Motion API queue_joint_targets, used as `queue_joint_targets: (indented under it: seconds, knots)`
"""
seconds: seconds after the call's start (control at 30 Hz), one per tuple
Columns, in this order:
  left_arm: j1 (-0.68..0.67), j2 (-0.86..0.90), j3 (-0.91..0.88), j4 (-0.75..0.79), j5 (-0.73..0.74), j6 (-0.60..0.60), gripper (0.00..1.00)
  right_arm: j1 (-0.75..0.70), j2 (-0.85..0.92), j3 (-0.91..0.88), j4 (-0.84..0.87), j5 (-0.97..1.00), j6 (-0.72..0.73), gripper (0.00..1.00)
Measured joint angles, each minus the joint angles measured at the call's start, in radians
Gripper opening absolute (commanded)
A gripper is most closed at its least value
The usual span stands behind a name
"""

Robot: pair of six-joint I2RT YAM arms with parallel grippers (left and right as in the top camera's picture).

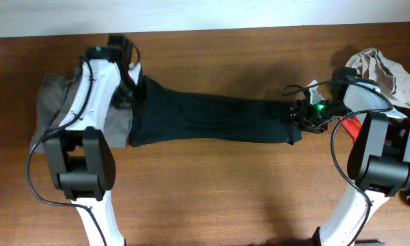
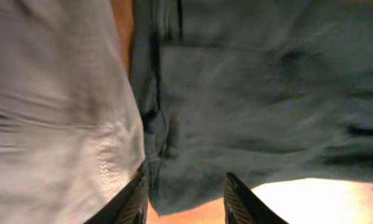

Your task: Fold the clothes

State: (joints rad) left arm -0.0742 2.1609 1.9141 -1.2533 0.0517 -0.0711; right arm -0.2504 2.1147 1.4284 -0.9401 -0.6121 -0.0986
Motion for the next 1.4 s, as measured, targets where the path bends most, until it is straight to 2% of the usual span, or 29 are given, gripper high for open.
queue_joint_targets:
  seconds: [0.13,0.17,0.2,0.27,0.43,0.57,0.67,0.87,1.07,1.27,1.4]
  knots:
    - [0.000,-0.010,0.171,-0.087,0.000,0.000,0.44,0.012,0.016,-0.006,0.008,-0.026,-0.021,0.32]
    - [0.000,-0.010,0.212,-0.113,0.001,0.000,0.46,0.014,0.019,-0.008,0.011,-0.034,-0.026,0.13]
    - [0.000,-0.013,0.265,-0.138,-0.001,0.000,0.48,0.016,0.026,-0.010,0.014,-0.041,-0.034,0.04]
    - [0.000,-0.019,0.338,-0.181,0.000,0.000,0.49,0.018,0.034,-0.009,0.007,-0.045,-0.034,0.04]
    - [0.000,-0.057,0.527,-0.259,0.000,0.003,0.55,0.008,0.039,0.082,-0.156,-0.028,0.010,0.04]
    - [0.000,-0.106,0.646,-0.296,-0.001,0.004,0.56,-0.014,0.035,0.320,-0.375,0.102,0.040,0.04]
    - [0.000,-0.143,0.670,-0.304,-0.001,0.004,0.56,-0.018,0.028,0.478,-0.484,0.192,0.046,0.04]
    - [0.000,-0.173,0.671,-0.310,0.000,0.004,0.57,0.013,0.010,0.755,-0.624,0.322,0.050,0.04]
    - [0.000,-0.175,0.671,-0.310,-0.001,0.006,0.61,0.176,0.000,0.819,-0.631,0.360,0.076,0.04]
    - [0.000,-0.185,0.671,-0.310,0.000,0.008,0.62,0.416,0.002,0.783,-0.522,0.377,0.128,0.05]
    - [0.000,-0.206,0.671,-0.310,0.000,0.008,0.62,0.529,0.020,0.737,-0.442,0.403,0.167,0.11]
